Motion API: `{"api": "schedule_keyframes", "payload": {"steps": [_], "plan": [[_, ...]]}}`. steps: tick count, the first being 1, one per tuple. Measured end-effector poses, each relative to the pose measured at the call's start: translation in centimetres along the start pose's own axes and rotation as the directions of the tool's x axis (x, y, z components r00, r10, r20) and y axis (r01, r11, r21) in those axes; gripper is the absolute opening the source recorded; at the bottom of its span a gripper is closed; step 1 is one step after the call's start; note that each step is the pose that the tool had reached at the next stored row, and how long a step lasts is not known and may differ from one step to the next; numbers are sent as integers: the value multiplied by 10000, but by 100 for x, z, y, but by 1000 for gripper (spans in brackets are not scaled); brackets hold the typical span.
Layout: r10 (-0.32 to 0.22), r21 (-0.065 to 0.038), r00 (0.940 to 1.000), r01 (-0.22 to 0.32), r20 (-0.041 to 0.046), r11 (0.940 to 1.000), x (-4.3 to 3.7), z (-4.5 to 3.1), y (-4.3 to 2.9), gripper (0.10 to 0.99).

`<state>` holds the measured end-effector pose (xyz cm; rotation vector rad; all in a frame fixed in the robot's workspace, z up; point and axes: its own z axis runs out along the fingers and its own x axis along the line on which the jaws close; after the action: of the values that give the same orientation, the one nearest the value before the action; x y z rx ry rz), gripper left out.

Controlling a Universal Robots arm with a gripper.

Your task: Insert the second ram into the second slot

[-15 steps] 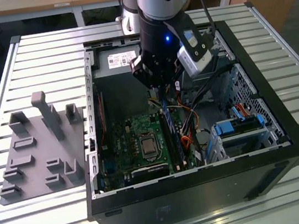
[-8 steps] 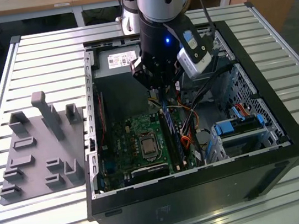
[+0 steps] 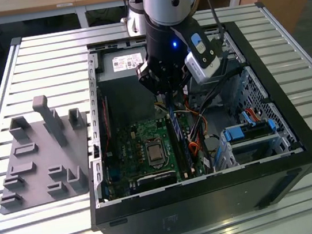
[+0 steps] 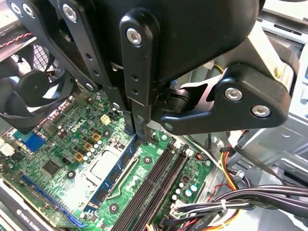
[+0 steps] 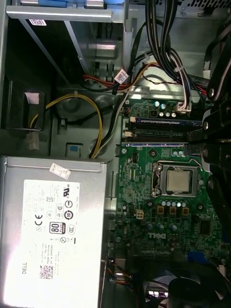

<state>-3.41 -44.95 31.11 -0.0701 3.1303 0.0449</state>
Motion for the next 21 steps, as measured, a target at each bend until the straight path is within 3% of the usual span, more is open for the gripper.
{"api": "schedule_keyframes", "payload": {"steps": [21], "plan": [[0, 0, 10000, 0, -2, 10000, 1, 83, -3, 133]]}}
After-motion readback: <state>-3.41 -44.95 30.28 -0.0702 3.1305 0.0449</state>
